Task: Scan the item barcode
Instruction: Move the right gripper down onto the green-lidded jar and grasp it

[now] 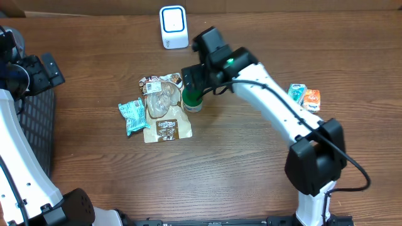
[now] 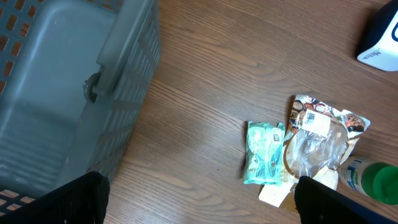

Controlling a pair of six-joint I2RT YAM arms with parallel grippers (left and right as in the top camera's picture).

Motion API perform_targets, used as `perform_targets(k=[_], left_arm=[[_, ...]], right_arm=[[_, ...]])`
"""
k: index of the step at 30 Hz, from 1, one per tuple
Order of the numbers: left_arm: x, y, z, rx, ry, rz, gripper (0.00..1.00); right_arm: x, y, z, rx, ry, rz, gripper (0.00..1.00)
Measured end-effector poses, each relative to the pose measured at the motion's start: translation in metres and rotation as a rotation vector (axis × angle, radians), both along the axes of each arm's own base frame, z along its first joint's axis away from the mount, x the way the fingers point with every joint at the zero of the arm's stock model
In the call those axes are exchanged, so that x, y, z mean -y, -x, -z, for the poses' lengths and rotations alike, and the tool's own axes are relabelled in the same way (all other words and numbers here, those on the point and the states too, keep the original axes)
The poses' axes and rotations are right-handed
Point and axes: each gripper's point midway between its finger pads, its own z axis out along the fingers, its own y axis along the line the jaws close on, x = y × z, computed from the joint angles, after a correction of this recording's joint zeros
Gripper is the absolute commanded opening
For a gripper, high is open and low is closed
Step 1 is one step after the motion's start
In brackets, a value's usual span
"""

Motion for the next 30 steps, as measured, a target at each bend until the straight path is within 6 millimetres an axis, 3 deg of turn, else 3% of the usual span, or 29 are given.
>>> perform_targets(k=[4,8,16,25,30], left_arm=[[0.0,0.0,0.0,0.0,0.0,0.0,0.99],[0.0,0.0,0.0,0.0,0.0,0.0,0.99],[0.0,0.0,0.0,0.0,0.0,0.0,1.0],[0.0,0.0,0.0,0.0,0.0,0.0,0.99],[0.0,0.0,0.0,0.0,0.0,0.0,1.0]], right_arm=[[-0.015,0.006,0.023,0.0,0.066,-0.056,1.0],[-0.017,0.008,0.044,-0.025,0.104,-0.076,1.0],[-0.02,0.009,0.047,-0.033,0.091,-0.091,0.98],[-0.021,0.011,0.065,-0.069,0.104,-0.1,0.79],[-0.022,0.011,0.066,-0.071,0.099,-0.102,0.73]])
